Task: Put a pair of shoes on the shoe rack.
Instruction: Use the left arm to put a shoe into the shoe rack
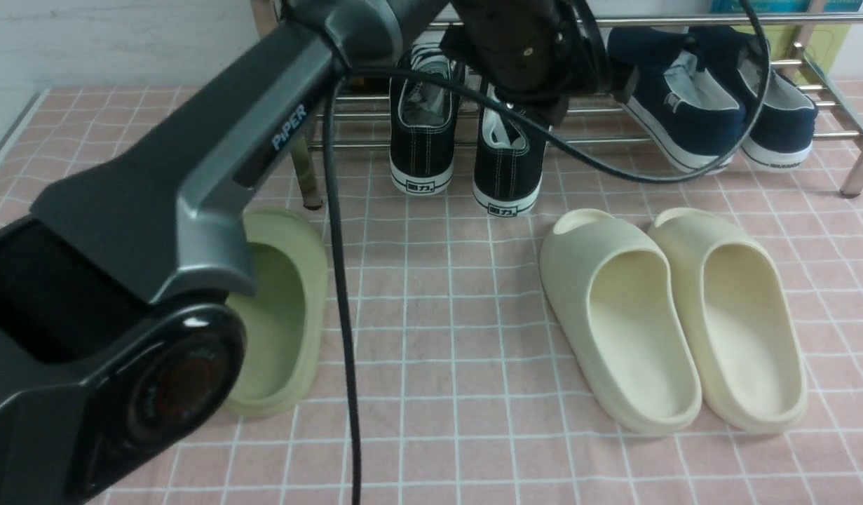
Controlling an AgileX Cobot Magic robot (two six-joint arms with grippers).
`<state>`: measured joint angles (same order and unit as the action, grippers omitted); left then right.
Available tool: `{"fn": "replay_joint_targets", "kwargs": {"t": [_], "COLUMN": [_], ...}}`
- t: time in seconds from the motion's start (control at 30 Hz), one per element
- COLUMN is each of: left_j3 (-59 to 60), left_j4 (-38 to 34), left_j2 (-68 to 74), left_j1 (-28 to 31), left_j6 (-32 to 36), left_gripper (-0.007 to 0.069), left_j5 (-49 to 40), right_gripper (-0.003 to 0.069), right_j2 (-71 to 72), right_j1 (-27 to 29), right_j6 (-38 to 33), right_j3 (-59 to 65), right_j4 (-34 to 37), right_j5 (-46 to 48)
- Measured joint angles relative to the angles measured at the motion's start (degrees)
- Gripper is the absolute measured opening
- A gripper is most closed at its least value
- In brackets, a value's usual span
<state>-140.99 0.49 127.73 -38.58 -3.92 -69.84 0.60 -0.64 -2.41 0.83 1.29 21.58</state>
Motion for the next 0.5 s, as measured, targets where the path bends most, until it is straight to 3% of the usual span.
{"fn": "replay_joint_targets", "kwargs": {"t": [0.5], "left_j3": [0.3], "left_j4": [6.6], "left_j2": [12.4], "left_j1": [0.0], "left_j6": [0.0], "left_gripper": [0.0023], "left_j5": [1.8], "right_gripper": [0.0239], "right_j2": [0.0], "right_j1": [0.0], "right_j6": [0.0], "right_j3": [0.0], "right_j4": [0.0], "right_j5": [0.0]}}
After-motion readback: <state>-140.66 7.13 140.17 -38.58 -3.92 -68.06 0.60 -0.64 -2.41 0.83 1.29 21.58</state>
